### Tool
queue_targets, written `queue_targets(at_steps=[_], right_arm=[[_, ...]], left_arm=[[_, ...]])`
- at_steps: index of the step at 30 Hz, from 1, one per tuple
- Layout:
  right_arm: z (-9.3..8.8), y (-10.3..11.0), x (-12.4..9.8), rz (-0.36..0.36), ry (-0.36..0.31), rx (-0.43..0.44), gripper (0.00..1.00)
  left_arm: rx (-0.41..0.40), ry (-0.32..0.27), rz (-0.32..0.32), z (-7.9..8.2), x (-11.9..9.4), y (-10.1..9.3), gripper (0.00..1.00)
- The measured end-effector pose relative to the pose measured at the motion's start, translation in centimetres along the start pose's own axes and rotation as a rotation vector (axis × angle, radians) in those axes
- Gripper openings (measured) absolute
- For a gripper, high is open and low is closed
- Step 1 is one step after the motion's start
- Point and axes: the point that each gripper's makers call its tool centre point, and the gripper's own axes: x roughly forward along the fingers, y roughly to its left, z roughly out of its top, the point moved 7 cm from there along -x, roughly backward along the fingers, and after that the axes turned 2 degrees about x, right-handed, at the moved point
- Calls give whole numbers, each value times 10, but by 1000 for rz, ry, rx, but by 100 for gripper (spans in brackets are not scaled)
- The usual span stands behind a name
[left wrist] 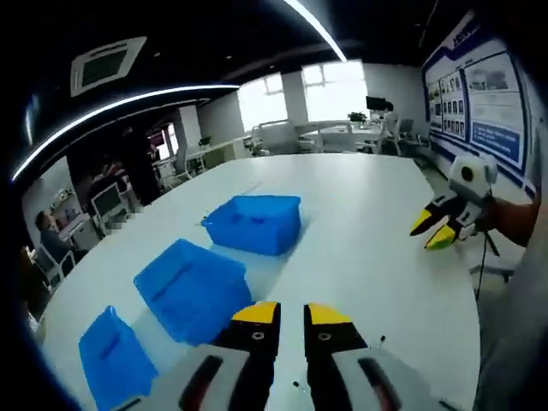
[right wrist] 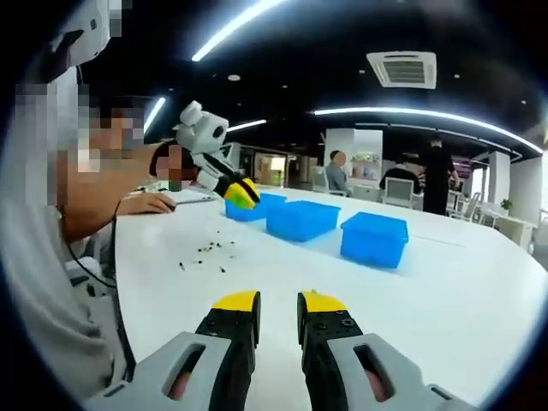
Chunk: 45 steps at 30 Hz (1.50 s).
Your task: Pick up the resistors one by one and place each resistor into its matching bin, sorting the parts by color and model until every resistor is separated into the correct bin for its type
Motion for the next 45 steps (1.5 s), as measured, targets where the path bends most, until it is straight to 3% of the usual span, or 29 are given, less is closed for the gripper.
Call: queue_targets(at_steps=[4, 7, 13, 23, 29, 32, 33, 40, 45], right_arm=[[-4, 0, -2, -8, 7, 6, 20], [-6, 0, -6, -13, 4, 12, 20], [-9, -1, -10, -24, 6, 19, 20], [-9, -4, -13, -32, 2, 20, 20], [-8, -6, -13, -32, -2, 20, 20], [-6, -6, -13, -37, 1, -1, 20], [-6, -6, -13, -39, 2, -3, 20], [-10, -6, -12, -38, 14, 0, 20], [-12, -7, -14, -44, 16, 3, 20]], left_arm=[[-17, 66, -86, -7, 0, -10, 14], [-45, 148, -153, -18, 2, -19, 14], [-100, 220, -206, -34, 11, -25, 14], [-130, 286, -221, -43, 21, -29, 14], [-112, 330, -247, -43, 28, -31, 13], [-80, 384, -238, -48, 30, -30, 12], [-80, 363, -232, -46, 34, -30, 12], [-88, 377, -251, -45, 37, -27, 10], [-41, 396, -260, -42, 38, -29, 9]])
